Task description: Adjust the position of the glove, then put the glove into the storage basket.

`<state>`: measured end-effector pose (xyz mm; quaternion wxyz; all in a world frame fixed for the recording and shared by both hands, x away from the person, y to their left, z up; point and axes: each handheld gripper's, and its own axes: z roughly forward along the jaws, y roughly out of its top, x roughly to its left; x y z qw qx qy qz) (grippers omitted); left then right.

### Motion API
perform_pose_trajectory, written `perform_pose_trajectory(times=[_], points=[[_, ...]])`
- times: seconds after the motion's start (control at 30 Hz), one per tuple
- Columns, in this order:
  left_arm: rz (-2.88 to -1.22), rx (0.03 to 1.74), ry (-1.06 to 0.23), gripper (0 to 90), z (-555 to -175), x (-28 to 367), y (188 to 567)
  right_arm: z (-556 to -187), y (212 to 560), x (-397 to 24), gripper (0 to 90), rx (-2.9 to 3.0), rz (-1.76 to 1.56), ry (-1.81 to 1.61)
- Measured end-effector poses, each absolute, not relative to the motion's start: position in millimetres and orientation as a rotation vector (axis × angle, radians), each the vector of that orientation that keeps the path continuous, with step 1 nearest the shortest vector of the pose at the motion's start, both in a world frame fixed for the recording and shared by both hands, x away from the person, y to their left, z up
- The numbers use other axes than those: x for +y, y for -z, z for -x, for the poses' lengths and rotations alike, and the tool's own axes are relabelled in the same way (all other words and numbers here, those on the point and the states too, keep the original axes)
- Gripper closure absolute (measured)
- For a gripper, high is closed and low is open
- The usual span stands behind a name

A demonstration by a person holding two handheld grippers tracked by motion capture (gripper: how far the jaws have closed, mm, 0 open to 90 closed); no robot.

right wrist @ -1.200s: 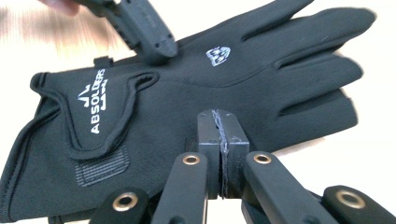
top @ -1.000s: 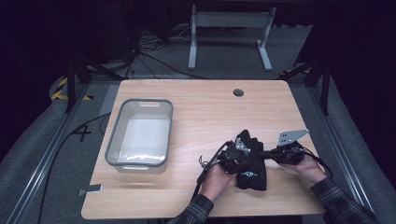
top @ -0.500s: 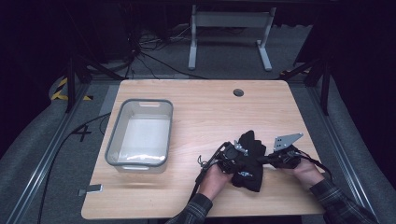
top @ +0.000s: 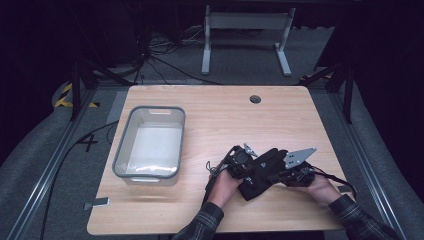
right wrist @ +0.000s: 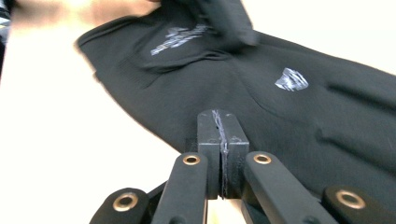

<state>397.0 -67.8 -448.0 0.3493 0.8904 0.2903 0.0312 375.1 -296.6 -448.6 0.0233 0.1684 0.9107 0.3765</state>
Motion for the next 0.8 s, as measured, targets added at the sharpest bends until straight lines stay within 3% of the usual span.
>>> perform_pose_trajectory(times=[0.4,0.47,0.67,0.8], points=[[-2.294,0.760,-0.074,89.6,-398,-63,445,-371,446,-290,89.9,2.813,-0.491,-1.197],[-2.284,0.755,-0.070,88.0,-397,-63,444,-371,443,-294,85.4,2.796,-0.506,-1.216],[-2.283,0.713,-0.067,70.4,-398,-64,433,-368,436,-319,73.7,2.745,-0.576,-1.233],[-2.298,0.691,-0.039,52.3,-401,-67,428,-363,437,-338,61.7,2.699,-0.650,-1.217]])
